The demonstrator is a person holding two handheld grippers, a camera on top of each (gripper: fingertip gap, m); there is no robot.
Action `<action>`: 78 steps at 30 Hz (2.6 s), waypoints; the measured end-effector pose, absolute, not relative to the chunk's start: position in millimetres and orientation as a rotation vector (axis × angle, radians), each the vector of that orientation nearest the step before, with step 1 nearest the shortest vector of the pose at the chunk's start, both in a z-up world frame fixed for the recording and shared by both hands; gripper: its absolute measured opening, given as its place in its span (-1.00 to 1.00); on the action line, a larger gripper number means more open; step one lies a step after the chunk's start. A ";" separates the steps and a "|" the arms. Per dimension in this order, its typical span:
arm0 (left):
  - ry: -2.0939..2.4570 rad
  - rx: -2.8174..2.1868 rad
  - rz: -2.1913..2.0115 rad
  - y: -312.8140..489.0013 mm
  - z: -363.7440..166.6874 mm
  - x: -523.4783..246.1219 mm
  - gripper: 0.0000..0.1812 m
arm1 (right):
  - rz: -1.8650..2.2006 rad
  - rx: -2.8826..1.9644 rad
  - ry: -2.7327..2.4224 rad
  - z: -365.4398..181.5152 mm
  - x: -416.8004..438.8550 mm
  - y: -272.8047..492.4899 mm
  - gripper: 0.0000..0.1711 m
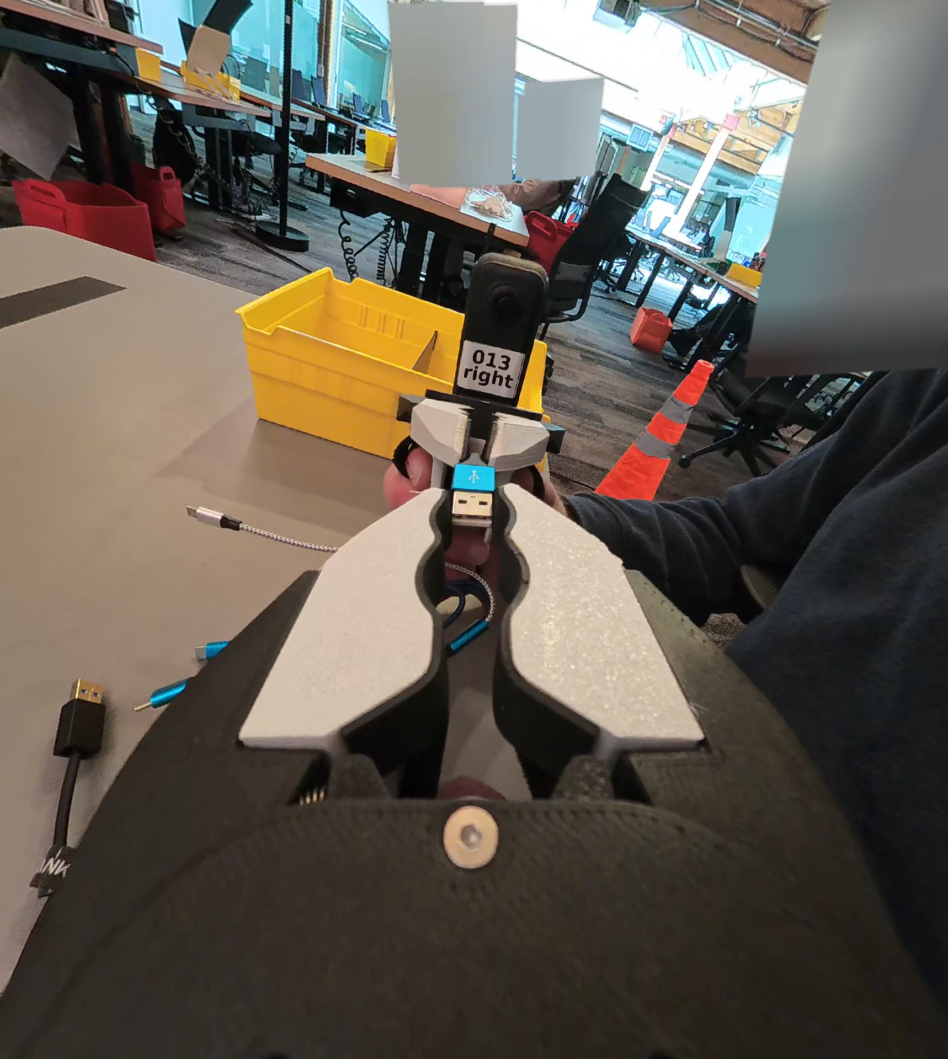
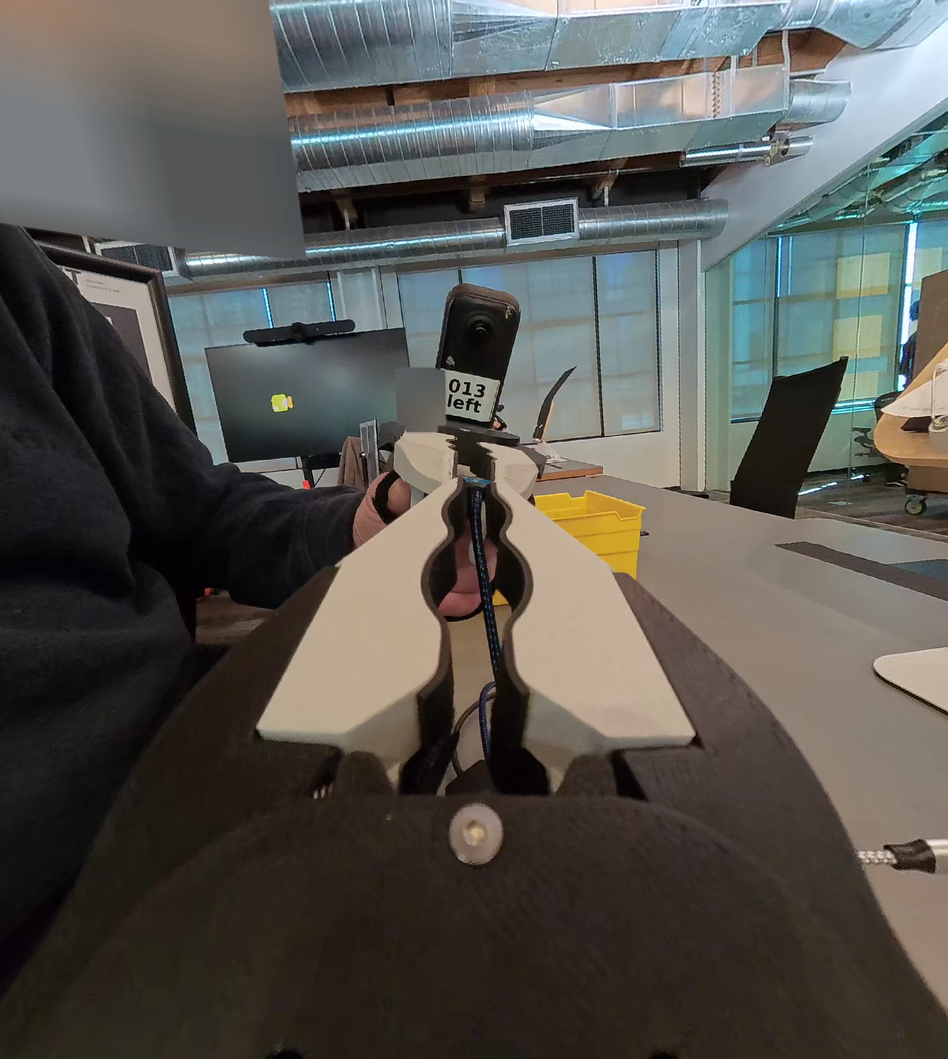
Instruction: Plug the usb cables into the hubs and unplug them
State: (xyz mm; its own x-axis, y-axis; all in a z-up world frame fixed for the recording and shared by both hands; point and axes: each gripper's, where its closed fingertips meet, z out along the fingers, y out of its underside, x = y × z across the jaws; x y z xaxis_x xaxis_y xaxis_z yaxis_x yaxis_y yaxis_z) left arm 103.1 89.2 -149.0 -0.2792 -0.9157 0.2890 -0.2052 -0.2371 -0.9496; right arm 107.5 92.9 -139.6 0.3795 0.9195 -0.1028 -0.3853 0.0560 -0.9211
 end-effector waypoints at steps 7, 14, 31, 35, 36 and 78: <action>1.446 -1.398 -1.572 91.4 -152.1 103.6 -0.86 | 1.095 -1.130 -0.635 -143.4 107.6 94.6 -0.96; 1.490 -1.391 -1.497 97.0 -149.9 100.4 -0.81 | 1.082 -1.174 -0.649 -150.9 107.4 97.9 -0.96; 1.926 -1.433 -0.965 90.5 -199.9 62.0 -0.52 | 0.927 -1.274 -0.611 -161.1 134.9 112.8 -0.96; 2.182 -1.362 -0.786 78.6 -234.2 50.8 -0.39 | 0.873 -1.292 -0.511 -162.0 156.0 123.5 -0.96; 2.228 -1.340 -0.749 76.7 -240.3 50.3 -0.33 | 0.860 -1.297 -0.486 -162.0 161.3 126.9 -0.96; 2.945 -0.782 -0.402 104.6 -334.9 77.2 0.30 | 0.706 -1.319 -0.309 -159.7 222.7 170.9 -0.96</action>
State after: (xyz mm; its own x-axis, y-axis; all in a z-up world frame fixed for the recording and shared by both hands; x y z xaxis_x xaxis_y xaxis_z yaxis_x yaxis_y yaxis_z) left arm 77.2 104.6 -334.9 -0.8685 -0.4957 0.0012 -0.4779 0.8366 -0.2677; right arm 222.7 170.9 -159.7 0.7563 0.6289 -0.1801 -0.2950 0.0823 -0.9519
